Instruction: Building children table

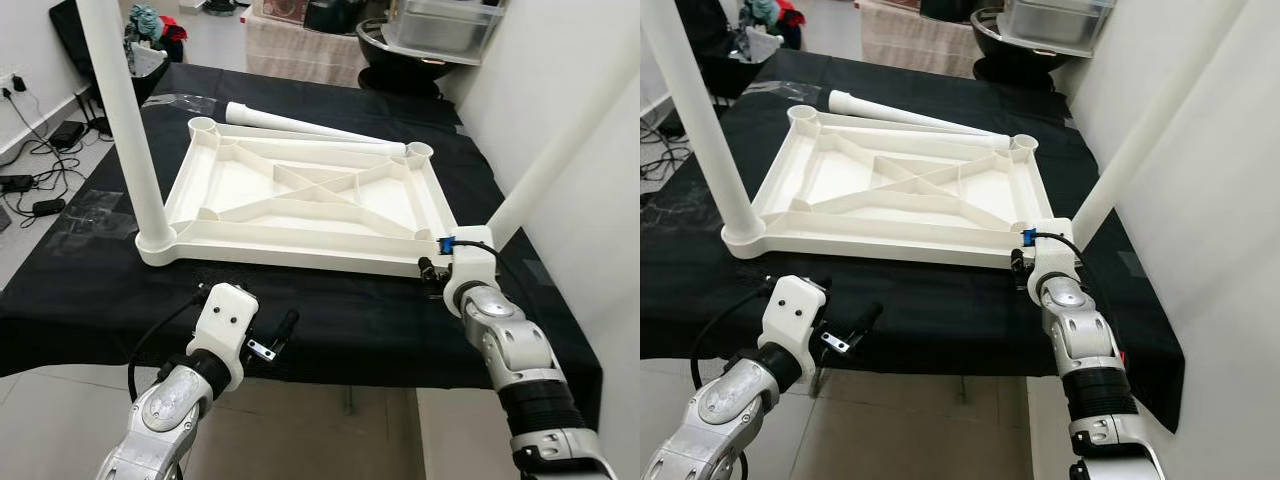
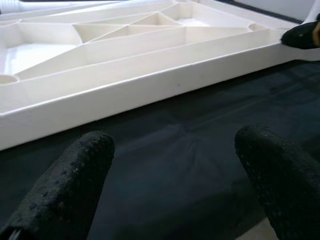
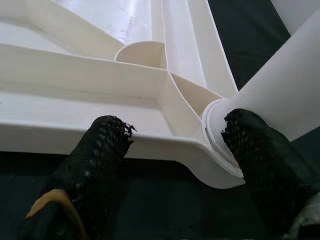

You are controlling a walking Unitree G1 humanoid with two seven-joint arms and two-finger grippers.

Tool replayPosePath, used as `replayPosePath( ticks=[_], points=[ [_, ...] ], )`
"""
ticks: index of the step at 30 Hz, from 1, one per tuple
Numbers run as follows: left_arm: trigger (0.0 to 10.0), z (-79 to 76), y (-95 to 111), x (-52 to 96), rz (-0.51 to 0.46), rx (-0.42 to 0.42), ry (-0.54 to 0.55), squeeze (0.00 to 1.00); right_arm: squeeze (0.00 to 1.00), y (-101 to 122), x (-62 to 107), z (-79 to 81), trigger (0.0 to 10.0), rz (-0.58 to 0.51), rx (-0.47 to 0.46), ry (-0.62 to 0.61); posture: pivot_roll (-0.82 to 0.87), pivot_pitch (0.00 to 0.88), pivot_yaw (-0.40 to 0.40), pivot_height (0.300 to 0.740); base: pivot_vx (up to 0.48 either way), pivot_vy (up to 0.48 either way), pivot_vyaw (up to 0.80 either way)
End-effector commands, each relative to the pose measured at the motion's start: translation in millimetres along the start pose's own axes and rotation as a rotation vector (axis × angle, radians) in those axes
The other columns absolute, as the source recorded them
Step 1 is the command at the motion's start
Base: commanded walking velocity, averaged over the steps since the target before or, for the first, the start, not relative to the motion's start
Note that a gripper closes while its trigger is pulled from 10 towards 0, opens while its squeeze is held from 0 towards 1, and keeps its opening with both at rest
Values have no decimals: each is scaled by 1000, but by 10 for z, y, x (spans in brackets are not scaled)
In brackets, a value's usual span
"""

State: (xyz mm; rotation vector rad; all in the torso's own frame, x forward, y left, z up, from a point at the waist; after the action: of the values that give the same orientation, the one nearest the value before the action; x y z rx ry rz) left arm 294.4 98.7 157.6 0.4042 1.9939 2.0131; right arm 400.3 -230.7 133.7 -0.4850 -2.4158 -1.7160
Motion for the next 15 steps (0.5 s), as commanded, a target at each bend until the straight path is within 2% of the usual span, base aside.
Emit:
replayPosePath(
  ticks=[1, 8, 12, 15],
  points=[
    [10000, -43, -44, 12, 21, 1, -13, 0, 0, -318, 10, -119, 10000, 111, 21, -37, 67, 173, -116, 740, 0, 0, 0],
    [10000, -42, -6, 12, 11, -1, -11, 0, 0, -531, -7, -260, 10000, 199, 47, -119, 79, 183, -121, 740, 0, 0, 0],
    [10000, -36, -7, 18, 12, -2, -10, 0, 0, -536, -7, -259, 10000, 201, 40, -123, 78, 189, -121, 740, 0, 0, 0],
    [10000, -42, -24, 23, 16, -1, -9, 0, 0, -533, -30, -218, 10000, 202, -3, -130, 74, 190, -118, 740, 0, 0, 0]
  ],
)
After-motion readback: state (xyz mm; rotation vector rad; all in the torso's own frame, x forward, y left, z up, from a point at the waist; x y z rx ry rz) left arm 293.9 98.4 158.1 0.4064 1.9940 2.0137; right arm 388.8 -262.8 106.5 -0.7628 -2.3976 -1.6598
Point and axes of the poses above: a point about 5 cm out from each wrist's last joint towards the gripper, its own x axis pointing back from the gripper into the wrist, its own y axis along the axis of the wrist's last joint, z = x × y, the point moved 6 cm from there along -x, pointing out of the wrist towards the gripper, and after that the axes turned 9 degrees about x, right-handed, at the moved point
